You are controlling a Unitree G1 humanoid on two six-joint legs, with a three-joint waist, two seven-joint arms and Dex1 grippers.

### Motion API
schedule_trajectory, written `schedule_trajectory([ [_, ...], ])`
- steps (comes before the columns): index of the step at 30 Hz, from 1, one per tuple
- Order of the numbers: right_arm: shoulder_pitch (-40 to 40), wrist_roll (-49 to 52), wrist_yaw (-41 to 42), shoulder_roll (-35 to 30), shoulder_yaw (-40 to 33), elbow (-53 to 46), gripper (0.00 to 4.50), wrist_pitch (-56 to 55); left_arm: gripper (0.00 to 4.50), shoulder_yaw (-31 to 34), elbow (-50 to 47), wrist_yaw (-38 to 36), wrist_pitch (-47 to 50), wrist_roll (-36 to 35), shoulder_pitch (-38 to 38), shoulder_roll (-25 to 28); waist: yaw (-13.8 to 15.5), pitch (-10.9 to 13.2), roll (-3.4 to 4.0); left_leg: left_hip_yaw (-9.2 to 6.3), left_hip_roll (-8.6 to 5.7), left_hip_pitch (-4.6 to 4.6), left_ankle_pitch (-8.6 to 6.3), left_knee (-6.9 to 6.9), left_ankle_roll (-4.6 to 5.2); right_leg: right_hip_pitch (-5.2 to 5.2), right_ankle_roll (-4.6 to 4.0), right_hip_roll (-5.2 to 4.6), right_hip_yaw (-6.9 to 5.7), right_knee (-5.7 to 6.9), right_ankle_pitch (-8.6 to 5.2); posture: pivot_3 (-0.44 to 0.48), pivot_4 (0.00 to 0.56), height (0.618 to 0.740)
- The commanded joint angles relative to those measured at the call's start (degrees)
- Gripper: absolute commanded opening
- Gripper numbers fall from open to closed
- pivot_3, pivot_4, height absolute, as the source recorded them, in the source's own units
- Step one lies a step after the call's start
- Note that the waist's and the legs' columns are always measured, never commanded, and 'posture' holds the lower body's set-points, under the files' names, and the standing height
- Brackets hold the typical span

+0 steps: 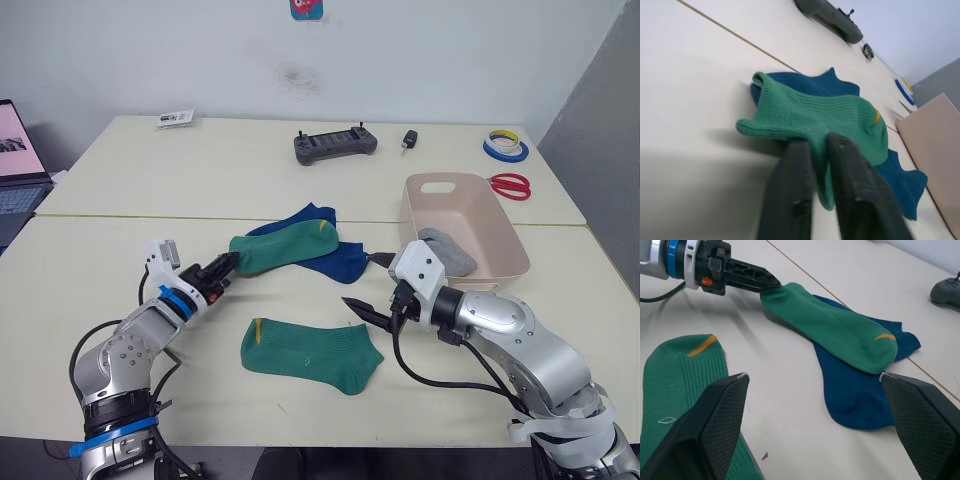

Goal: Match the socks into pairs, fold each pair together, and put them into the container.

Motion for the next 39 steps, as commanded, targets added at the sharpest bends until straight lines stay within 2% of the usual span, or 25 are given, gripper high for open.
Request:
schedule_trajectory([
  [1, -0.24, -0.30, 0.41, -0.19, -0.30, -1.68, 4.50, -1.55, 0.06, 1.21, -0.32, 0.23, -2.68, 0.21, -0.84, 0.41, 0.00, 0.00, 0.00, 0.00, 0.00, 0.00, 0.00, 0.00, 0.00, 0.00, 0.00, 0.00, 0.00, 0.00, 0.00, 0.000, 0.150, 0.740],
  [8, -0.29, -0.30, 0.40, -0.04, -0.15, -1.71, 4.50, -1.56, 0.06, 3.00, 0.19, 0.05, -5.26, 0.28, -1.83, 3.16, -0.02, 0.00, 0.00, 0.00, 0.01, 0.00, 0.00, 0.00, 0.00, 0.00, 0.00, 0.00, 0.00, 0.00, 0.00, 0.000, 0.150, 0.740],
  [12, -0.06, -0.12, 0.48, -0.12, -0.36, -1.84, 4.50, -1.58, 0.06, 5.95, 2.27, -0.95, -6.65, -0.23, -6.96, 9.78, -0.02, 0.05, -0.10, -0.05, 0.02, -0.02, 0.00, -0.01, 0.00, -0.02, 0.00, 0.04, -0.05, 0.00, 0.00, 0.000, 0.150, 0.740],
  [16, -0.18, -0.04, 0.77, -0.08, -0.23, -1.56, 4.50, -1.88, 0.06, 5.89, 2.76, -2.56, -6.06, -0.37, -10.35, 14.24, -0.02, 0.05, -0.09, -0.01, -0.02, 0.00, 0.00, -0.01, -0.01, 0.00, 0.00, 0.01, -0.01, -0.04, 0.00, 0.000, 0.150, 0.740],
  [22, -0.76, 0.03, 1.45, 0.02, -0.42, -0.98, 4.50, -2.29, 0.06, 0.22, 1.94, -13.48, -4.51, 2.00, -12.98, 25.10, -0.11, 0.06, -0.10, -0.01, 0.00, 0.00, 0.01, -0.04, -0.02, -0.03, 0.00, 0.02, -0.03, -0.03, 0.00, 0.000, 0.150, 0.740],
  [27, -0.28, 0.43, 1.90, -0.62, -1.05, -1.53, 4.50, -2.00, 0.06, -10.28, -0.69, -24.80, -5.74, 7.49, -13.53, 32.66, -0.15, 0.09, -0.06, 0.05, -0.02, 0.01, 0.00, -0.07, -0.01, -0.03, 0.00, 0.03, 0.02, -0.04, -0.01, 0.000, 0.150, 0.740],
  [32, 0.41, 1.17, 2.01, -1.39, -2.05, -2.63, 4.50, -1.16, 0.06, -20.41, -7.06, -30.65, -6.58, 11.44, -13.04, 32.21, -0.08, 0.10, -0.06, 0.05, -0.01, -0.02, -0.01, -0.05, 0.02, -0.04, 0.00, 0.04, 0.01, -0.04, -0.01, 0.000, 0.150, 0.740],
  [35, 1.31, 1.75, 2.24, -2.51, -3.01, -3.82, 4.50, -0.26, 0.06, -26.81, -11.75, -30.92, -6.84, 13.56, -11.99, 28.61, -0.04, 0.10, -0.04, 0.07, -0.02, -0.03, -0.02, -0.06, 0.02, -0.04, 0.00, 0.04, 0.05, -0.05, -0.01, 0.000, 0.150, 0.740],
  [39, 3.36, 2.52, 2.69, -5.10, -5.10, -5.67, 4.50, 1.48, 0.06, -31.95, -16.38, -29.85, -4.91, 14.13, -9.47, 23.56, -0.01, 0.10, -0.05, 0.06, 0.00, -0.04, -0.11, -0.04, 0.18, -0.03, 0.00, 0.05, 0.06, -0.05, -0.01, 0.000, 0.150, 0.740],
])
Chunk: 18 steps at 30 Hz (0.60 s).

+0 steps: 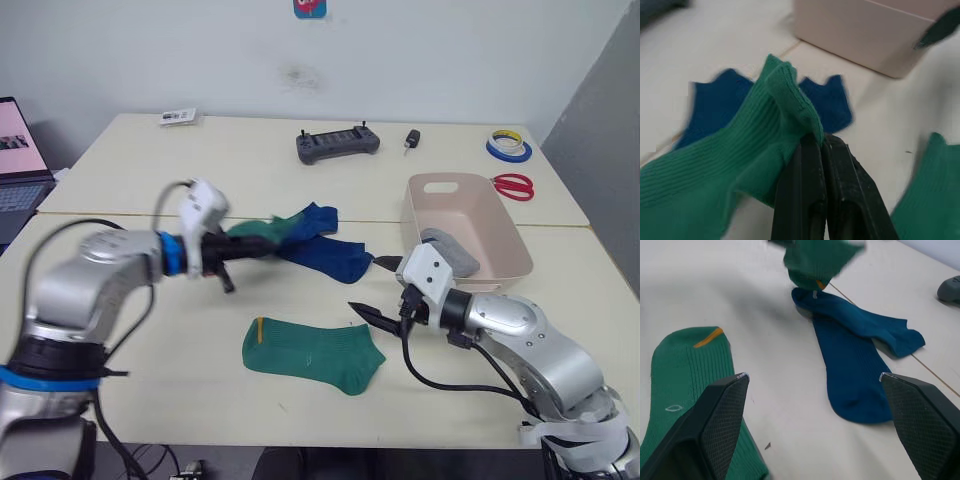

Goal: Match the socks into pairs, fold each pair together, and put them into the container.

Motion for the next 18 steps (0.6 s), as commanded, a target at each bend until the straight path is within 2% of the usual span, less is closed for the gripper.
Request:
schedule_trajectory([
  [1, 1.60, 1.24, 0.53, -2.33, -3.29, -3.73, 4.50, 1.16, 0.06, -3.30, -4.92, 0.28, 0.74, 1.00, 1.66, -2.29, -0.06, 0.00, 0.00, 0.01, 0.00, 0.01, 0.00, 0.00, 0.01, 0.00, 0.00, 0.00, 0.02, 0.01, 0.00, 0.000, 0.150, 0.740],
  [8, 5.12, 2.14, 0.21, -5.54, -6.86, -5.29, 4.50, 2.52, 0.06, -9.88, -6.00, 2.56, 0.76, 4.51, 2.76, -9.74, -0.10, 0.00, 0.00, -0.02, 0.00, 0.04, -0.01, 0.00, 0.03, 0.02, 0.00, 0.06, 0.02, 0.05, 0.00, 0.000, 0.150, 0.740],
  [12, 6.21, 2.11, -0.14, -6.20, -7.75, -5.81, 4.50, 2.88, 0.06, -11.03, -6.25, 3.07, 1.99, 4.71, 3.33, -12.71, -0.01, 0.00, 0.00, -0.01, -0.04, 0.01, -0.01, 0.03, 0.03, 0.04, 0.00, 0.05, 0.02, 0.01, 0.00, 0.000, 0.150, 0.740],
  [15, 6.92, 2.02, -0.30, -6.37, -8.44, -6.14, 4.50, 3.06, 0.59, -11.58, -6.01, 3.51, 0.18, 6.53, 3.05, -13.54, -0.11, 0.00, 0.00, -0.01, -0.02, 0.03, -0.01, 0.01, 0.02, 0.03, 0.00, 0.06, 0.03, 0.03, 0.00, 0.000, 0.150, 0.740],
  [18, 7.13, 1.97, -0.50, -6.32, -8.70, -6.43, 4.50, 3.25, 1.48, -8.56, -7.20, 5.01, 1.47, 5.13, 2.61, -14.23, -0.02, 0.00, 0.00, -0.03, -0.02, 0.03, -0.01, 0.02, 0.02, 0.04, 0.00, 0.07, 0.01, 0.04, 0.00, 0.000, 0.150, 0.740],
])
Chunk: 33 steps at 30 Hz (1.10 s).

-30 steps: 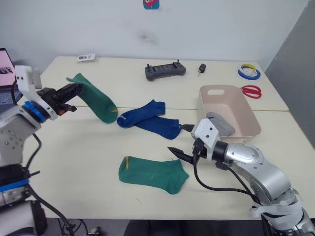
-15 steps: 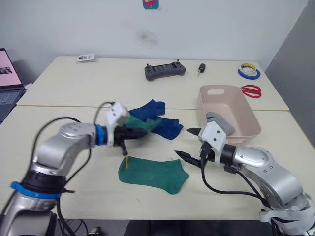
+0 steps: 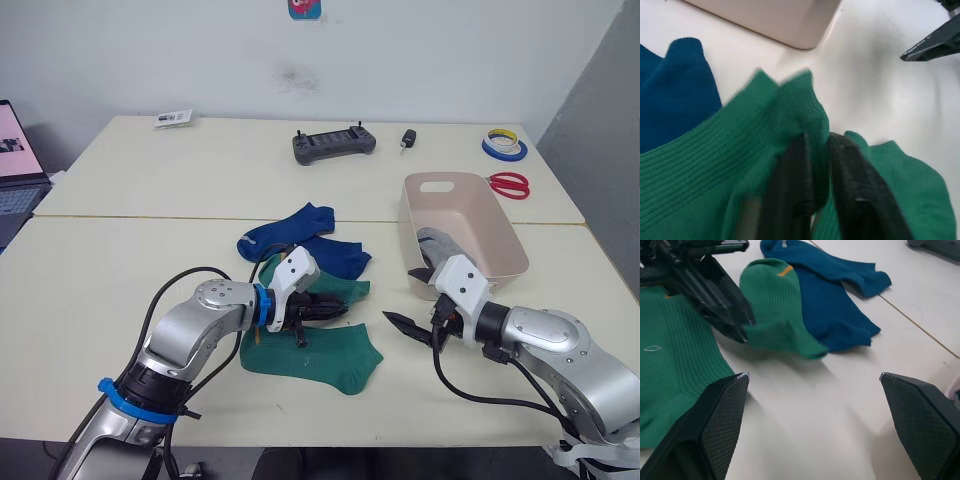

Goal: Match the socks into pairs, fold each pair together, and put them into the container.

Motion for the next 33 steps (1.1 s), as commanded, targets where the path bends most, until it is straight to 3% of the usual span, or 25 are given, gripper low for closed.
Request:
schedule_trajectory([
  [1, 0.15, 0.67, -0.51, -0.36, -1.90, -2.68, 4.50, -0.12, 1.81, 3.89, -3.66, 0.72, 0.49, -1.43, -0.68, 0.62, 0.01, 0.00, 0.00, 0.01, 0.00, -0.01, 0.00, 0.01, 0.00, 0.00, 0.00, 0.00, 0.00, -0.01, 0.00, 0.000, 0.150, 0.740],
  [5, 0.14, 0.72, -0.82, 0.22, -1.95, -3.12, 4.50, -0.74, 3.12, 13.49, -5.18, -0.62, 1.91, -6.77, 0.15, 4.22, -0.12, 0.00, 0.00, 0.00, 0.04, 0.00, 0.00, -0.01, 0.00, -0.02, 0.00, 0.00, 0.01, -0.01, 0.00, 0.000, 0.150, 0.740],
  [8, -0.61, 0.98, -1.15, 1.45, -1.49, -3.44, 4.50, -1.47, 4.08, 20.54, -0.79, -1.57, 1.34, -8.24, 0.99, 7.82, -0.12, 0.00, 0.00, -0.02, 0.06, 0.02, 0.01, -0.02, -0.01, -0.02, 0.00, 0.01, 0.00, 0.00, 0.00, 0.000, 0.150, 0.740],
  [15, -2.67, 0.55, -0.86, 3.11, 0.72, -2.55, 4.50, -2.36, 4.08, 20.98, 14.86, -1.54, -2.46, -2.28, -0.72, 11.09, 0.10, 0.00, 0.00, 0.00, -0.02, 0.01, 0.00, -0.01, 0.00, 0.00, 0.00, -0.04, -0.03, -0.02, 0.00, 0.000, 0.150, 0.740],
  [18, -3.19, 0.65, -0.85, 3.64, 1.49, -2.51, 4.50, -2.77, 4.08, 20.01, 19.93, 2.26, -1.85, 0.15, -2.80, 8.61, 0.27, 0.00, 0.00, -0.02, -0.01, -0.01, 0.00, 0.00, 0.00, -0.01, 0.00, -0.05, -0.06, -0.04, 0.00, 0.000, 0.150, 0.740],
  [24, -3.64, 2.15, 0.54, 4.86, 2.92, -3.74, 4.50, -4.04, 4.08, 17.47, 26.49, 2.79, -1.92, 2.67, -6.50, 4.57, 0.15, 0.00, -0.01, -0.02, 0.00, -0.03, 0.00, 0.01, -0.01, -0.02, 0.00, -0.04, -0.06, -0.01, 0.00, 0.000, 0.150, 0.740],
  [27, -3.84, 2.46, 0.63, 4.41, 2.60, -3.90, 4.50, -3.79, 3.45, 15.23, 28.58, 0.93, -1.57, 4.00, -8.12, 4.62, -0.10, 0.00, 0.00, -0.03, 0.03, -0.01, 0.00, 0.00, 0.00, -0.04, 0.00, -0.02, -0.06, 0.02, 0.00, 0.000, 0.150, 0.740],
  [33, -4.06, 2.91, 0.32, 3.95, 2.30, -4.26, 4.50, -3.09, 1.53, 13.62, 30.32, -0.65, -1.71, 5.47, -9.80, 4.01, -0.05, 0.00, 0.00, -0.03, 0.01, -0.01, 0.01, 0.02, -0.01, -0.04, -0.01, -0.03, -0.05, 0.02, 0.00, 0.000, 0.150, 0.740],
])
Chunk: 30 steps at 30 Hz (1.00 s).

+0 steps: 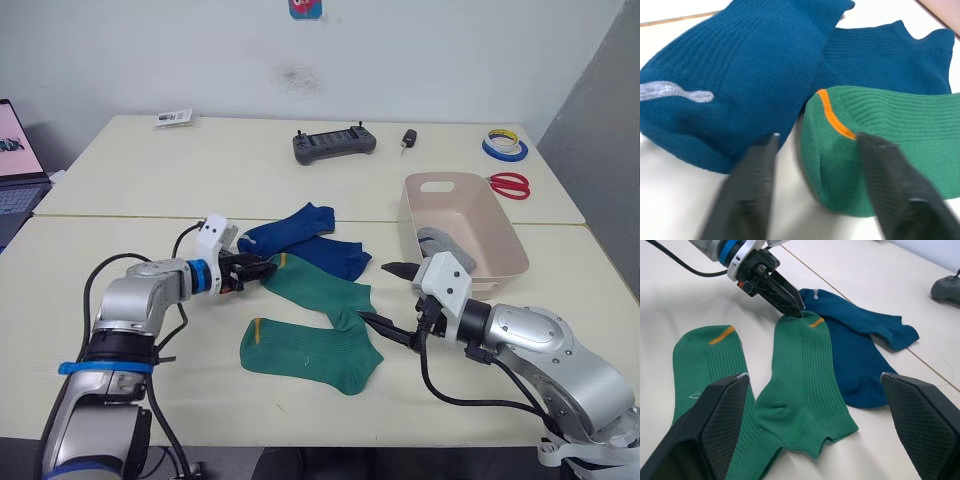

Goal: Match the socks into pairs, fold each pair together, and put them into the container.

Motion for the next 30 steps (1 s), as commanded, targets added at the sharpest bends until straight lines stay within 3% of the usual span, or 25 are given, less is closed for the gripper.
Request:
schedule_trajectory([
  [1, -0.88, 0.93, 0.06, -0.45, -0.97, -2.56, 4.50, -0.30, 1.18, -0.49, -1.04, -1.45, -0.05, 0.58, -0.71, 0.18, 0.00, 0.00, 0.00, 0.00, 0.00, 0.00, 0.00, 0.00, 0.00, 0.00, 0.00, 0.00, 0.00, 0.00, 0.00, 0.000, 0.150, 0.740],
  [5, -0.94, 0.62, -0.56, -0.41, -0.94, -2.42, 4.50, 0.14, 0.03, 0.33, -3.67, -1.84, 1.18, 0.08, 1.02, 1.31, -0.01, 0.00, 0.00, 0.00, 0.01, 0.00, 0.00, 0.00, 0.00, 0.00, 0.00, 0.00, 0.01, 0.01, 0.00, 0.000, 0.150, 0.740],
  [13, -1.09, 0.21, -1.13, 0.15, -0.13, -1.77, 4.50, 0.31, 0.03, 4.45, -11.20, -1.93, 3.53, -2.56, 5.72, 3.86, 0.03, 0.00, 0.00, -0.02, 0.03, 0.00, 0.00, 0.00, 0.00, 0.00, 0.00, -0.02, 0.00, 0.00, 0.00, 0.000, 0.150, 0.740],
  [18, -1.12, 1.48, -5.50, 3.56, -1.14, 0.85, 4.50, 6.84, 0.03, 8.90, -17.21, -0.67, 7.94, -6.07, 10.25, 5.15, -0.06, 0.00, 0.00, -0.01, 0.04, 0.02, 0.00, -0.01, 0.00, 0.00, 0.00, -0.02, 0.03, 0.02, 0.00, 0.000, 0.150, 0.740],
  [30, -3.94, -4.22, -11.96, 11.29, 4.84, 14.79, 4.50, 8.58, 0.03, 9.40, -21.07, 2.62, 8.21, -7.19, 14.17, 3.04, -0.01, 0.00, 0.00, 0.01, 0.02, 0.01, 0.00, -0.01, 0.00, -0.01, 0.00, -0.03, 0.01, 0.01, 0.00, 0.000, 0.150, 0.740],
])
